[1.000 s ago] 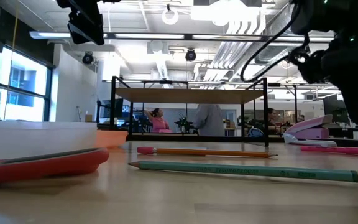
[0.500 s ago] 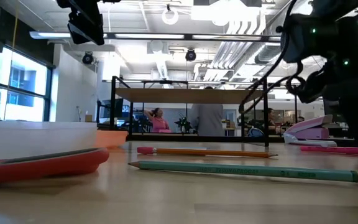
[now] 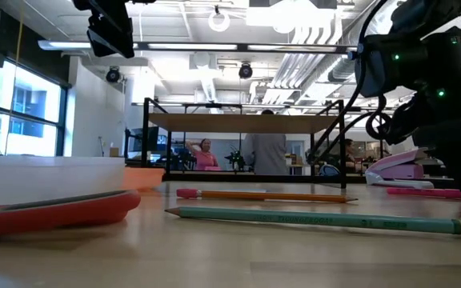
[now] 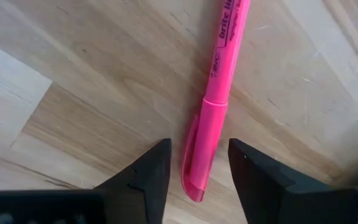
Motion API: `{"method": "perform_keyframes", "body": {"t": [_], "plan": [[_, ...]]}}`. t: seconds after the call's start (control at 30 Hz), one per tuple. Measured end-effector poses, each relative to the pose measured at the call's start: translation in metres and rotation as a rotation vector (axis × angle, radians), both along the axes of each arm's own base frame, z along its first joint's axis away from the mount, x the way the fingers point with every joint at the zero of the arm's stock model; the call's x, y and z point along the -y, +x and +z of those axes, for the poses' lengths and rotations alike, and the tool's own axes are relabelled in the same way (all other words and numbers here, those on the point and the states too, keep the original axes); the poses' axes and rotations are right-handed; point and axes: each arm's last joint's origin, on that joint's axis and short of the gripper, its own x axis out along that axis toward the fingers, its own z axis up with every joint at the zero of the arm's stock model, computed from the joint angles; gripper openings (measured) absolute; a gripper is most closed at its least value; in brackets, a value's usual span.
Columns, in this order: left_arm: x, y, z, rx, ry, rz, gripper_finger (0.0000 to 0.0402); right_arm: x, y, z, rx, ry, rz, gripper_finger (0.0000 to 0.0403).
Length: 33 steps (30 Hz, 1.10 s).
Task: Pack school essentials
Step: Put the pink pen into the supply box
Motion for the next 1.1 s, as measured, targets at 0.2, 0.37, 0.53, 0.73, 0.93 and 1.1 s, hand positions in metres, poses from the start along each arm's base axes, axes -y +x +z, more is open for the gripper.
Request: {"method": "perform_keyframes", "body": {"t": [0.2, 0.37, 0.53, 0.73, 0.93, 1.1], "plan": [[0.0, 0.0, 0.0, 0.0, 0.0, 0.0, 0.0186, 0.0017, -0.006, -0.0091, 0.008, 0.045, -0.064, 0.0124], [-0.0001, 0.0, 0.0, 0.0, 0.0, 0.0, 0.0186, 0.0014, -0.007, -0.007, 0.016, 0.032, -0.066, 0.0122], [0.0, 0.0, -0.0001, 0.0, 0.001, -0.001, 0.0186, 0.0021, -0.0076, -0.0028, 0.042, 0.023, -0.086, 0.0111], [-0.0001, 0.0, -0.0001, 0.0, 0.002, -0.001, 0.0186, 0.0015, -0.007, -0.0027, 0.047, 0.025, -0.084, 0.0057], [0.0, 0.0, -0.0001, 0.0, 0.002, -0.002, 0.0186, 0.0013, -0.0067, -0.0026, 0.05, 0.032, -0.085, 0.004], [-0.0001, 0.0, -0.0001, 0.0, 0.002, -0.002, 0.0186, 0.0008, -0.0057, -0.0026, 0.059, 0.047, -0.087, 0.0041]]}}
